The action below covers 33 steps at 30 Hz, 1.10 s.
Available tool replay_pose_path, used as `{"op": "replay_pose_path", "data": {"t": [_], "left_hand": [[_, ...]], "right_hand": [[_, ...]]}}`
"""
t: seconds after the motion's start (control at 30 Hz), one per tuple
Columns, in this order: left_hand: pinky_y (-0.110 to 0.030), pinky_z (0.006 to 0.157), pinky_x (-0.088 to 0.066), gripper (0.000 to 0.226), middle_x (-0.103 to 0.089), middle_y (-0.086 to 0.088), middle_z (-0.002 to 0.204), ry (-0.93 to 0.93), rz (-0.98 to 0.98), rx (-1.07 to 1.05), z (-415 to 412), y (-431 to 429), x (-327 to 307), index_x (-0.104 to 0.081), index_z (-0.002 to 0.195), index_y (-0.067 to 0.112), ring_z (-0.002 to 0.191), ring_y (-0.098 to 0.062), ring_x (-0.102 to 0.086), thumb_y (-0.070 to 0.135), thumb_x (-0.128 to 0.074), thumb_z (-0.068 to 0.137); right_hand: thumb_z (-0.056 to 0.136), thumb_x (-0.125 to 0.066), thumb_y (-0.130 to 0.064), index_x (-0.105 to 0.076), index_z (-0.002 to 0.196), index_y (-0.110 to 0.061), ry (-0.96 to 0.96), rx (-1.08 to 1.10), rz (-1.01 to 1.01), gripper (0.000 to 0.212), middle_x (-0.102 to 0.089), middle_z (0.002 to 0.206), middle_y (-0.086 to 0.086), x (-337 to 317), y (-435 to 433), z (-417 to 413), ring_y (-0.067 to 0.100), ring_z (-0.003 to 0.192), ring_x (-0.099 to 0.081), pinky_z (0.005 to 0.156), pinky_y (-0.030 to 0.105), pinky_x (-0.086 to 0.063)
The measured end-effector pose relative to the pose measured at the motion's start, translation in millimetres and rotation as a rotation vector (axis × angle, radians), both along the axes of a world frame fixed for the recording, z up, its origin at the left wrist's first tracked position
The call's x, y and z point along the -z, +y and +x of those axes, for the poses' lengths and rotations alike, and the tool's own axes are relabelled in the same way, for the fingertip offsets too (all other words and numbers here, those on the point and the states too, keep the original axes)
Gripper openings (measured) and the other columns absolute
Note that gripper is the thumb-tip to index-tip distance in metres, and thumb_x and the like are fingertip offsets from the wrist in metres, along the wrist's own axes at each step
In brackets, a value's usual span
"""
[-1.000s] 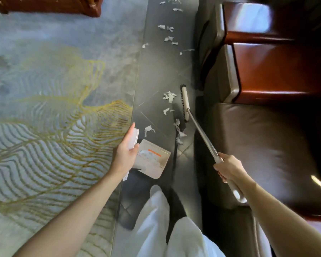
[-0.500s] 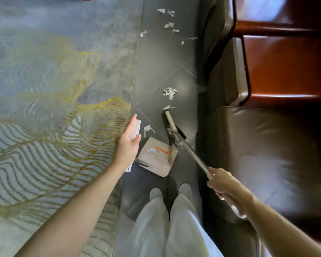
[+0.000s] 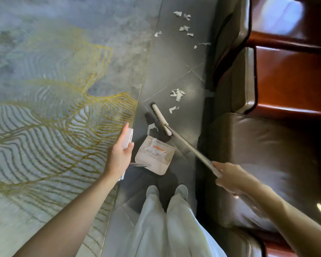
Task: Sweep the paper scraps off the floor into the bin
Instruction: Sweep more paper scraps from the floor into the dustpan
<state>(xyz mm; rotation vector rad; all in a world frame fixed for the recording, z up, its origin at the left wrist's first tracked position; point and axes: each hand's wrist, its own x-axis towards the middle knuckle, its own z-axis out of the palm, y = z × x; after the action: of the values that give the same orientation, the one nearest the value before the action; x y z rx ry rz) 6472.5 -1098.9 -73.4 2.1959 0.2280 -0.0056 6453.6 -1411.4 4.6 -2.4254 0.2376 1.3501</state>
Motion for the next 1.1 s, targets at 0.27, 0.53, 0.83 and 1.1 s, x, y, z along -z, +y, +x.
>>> {"op": "replay_pose_path", "data": {"t": [0.27,0.53,0.83,1.1], "left_hand": [[-0.066,0.086,-0.046,0.066,-0.048,-0.018,0.138,0.079,-0.202,-0.212,11.7,39.0,11.6,-0.036,0.133,0.058,0.104,-0.054,-0.054,0.011,-0.053,0.089],[-0.066,0.093,-0.042,0.067,-0.054,-0.006,0.138,0.107,-0.143,-0.181,58.9,56.8,13.9,-0.035,0.145,0.035,0.112,-0.052,-0.049,0.002,-0.054,0.089],[-0.07,0.09,-0.041,0.073,-0.049,0.01,0.142,0.064,-0.155,-0.052,82.0,38.8,8.6,-0.035,0.134,0.057,0.108,-0.058,-0.049,0.004,-0.054,0.088],[-0.06,0.086,-0.05,0.072,-0.05,0.01,0.14,0.056,-0.112,-0.003,170.2,-21.3,-4.9,-0.027,0.134,0.06,0.107,-0.047,-0.055,0.01,-0.053,0.089]], "right_hand": [[0.096,-0.052,-0.007,-0.046,0.138,-0.013,-0.13,-0.02,-0.024,0.043,-0.053,0.087,0.001,52.3,53.3,79.1,0.014,0.069,-0.057,0.046,0.019,-0.045],[0.095,-0.054,-0.008,-0.045,0.14,-0.018,0.109,-0.093,0.0,0.047,-0.055,0.089,0.001,58.1,72.6,65.8,0.01,0.062,-0.052,0.044,0.016,-0.039],[0.094,-0.052,-0.005,-0.036,0.146,-0.028,0.131,0.053,0.083,0.059,-0.057,0.074,0.003,-11.8,29.0,81.1,0.011,0.05,-0.048,0.045,0.02,-0.043],[0.094,-0.053,-0.006,-0.049,0.136,-0.014,-0.141,0.212,0.023,0.043,-0.056,0.079,0.003,7.7,9.6,178.5,0.013,0.056,-0.054,0.038,0.017,-0.039]]}}
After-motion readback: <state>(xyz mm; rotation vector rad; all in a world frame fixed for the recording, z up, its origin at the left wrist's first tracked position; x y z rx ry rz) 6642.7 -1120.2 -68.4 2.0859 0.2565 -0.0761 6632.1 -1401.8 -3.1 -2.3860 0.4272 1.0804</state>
